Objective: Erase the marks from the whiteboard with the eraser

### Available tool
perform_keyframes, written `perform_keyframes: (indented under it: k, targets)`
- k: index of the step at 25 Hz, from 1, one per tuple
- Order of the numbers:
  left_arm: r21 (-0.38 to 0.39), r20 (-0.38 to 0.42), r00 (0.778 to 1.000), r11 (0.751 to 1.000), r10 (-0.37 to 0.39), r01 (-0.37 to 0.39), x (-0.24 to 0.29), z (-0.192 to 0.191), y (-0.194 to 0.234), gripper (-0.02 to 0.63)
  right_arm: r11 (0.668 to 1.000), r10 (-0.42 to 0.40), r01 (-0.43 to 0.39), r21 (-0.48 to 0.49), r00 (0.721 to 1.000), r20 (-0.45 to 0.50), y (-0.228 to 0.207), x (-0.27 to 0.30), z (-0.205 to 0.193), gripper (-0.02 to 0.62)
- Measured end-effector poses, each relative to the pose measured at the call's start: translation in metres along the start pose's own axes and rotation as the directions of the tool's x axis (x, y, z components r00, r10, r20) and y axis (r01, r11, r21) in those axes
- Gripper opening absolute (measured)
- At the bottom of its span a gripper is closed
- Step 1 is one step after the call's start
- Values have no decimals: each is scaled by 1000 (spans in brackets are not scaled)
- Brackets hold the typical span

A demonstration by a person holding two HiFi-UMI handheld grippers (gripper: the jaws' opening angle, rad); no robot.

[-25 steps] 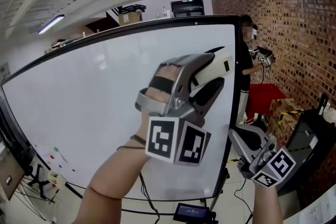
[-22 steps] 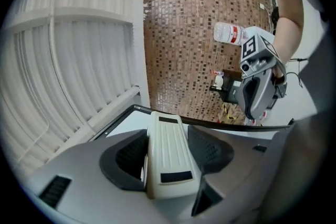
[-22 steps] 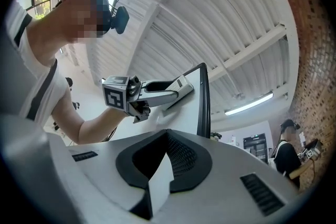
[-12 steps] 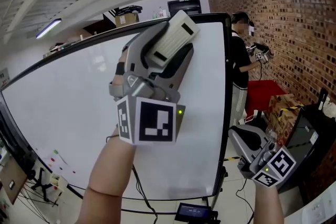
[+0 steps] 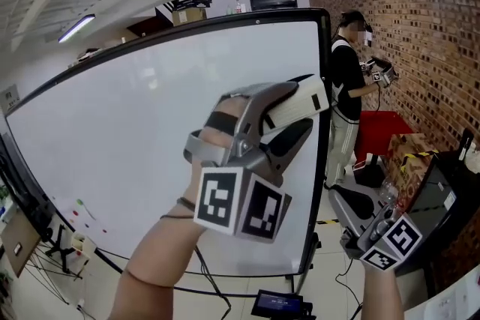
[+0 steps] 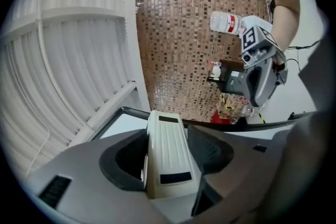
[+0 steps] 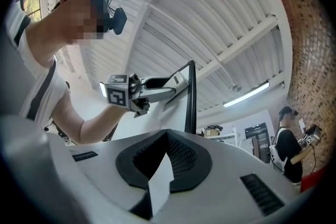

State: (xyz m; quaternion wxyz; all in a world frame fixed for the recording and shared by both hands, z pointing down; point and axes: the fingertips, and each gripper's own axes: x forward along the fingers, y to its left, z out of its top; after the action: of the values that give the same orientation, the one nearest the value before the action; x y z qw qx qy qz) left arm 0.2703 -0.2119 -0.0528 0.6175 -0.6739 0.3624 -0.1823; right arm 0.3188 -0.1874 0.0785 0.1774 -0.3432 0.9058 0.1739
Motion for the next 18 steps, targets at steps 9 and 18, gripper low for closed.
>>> perform_keyframes:
  k: [9, 18]
  targets:
    - [-74, -56, 988, 988, -142, 138, -38, -24, -116, 268, 995, 47, -44, 93, 999, -23, 9, -29, -26, 17]
    - [-515, -61, 983, 849, -173, 117, -95, -83, -180, 270, 971, 125, -117, 210, 992, -22, 49, -32, -84, 17]
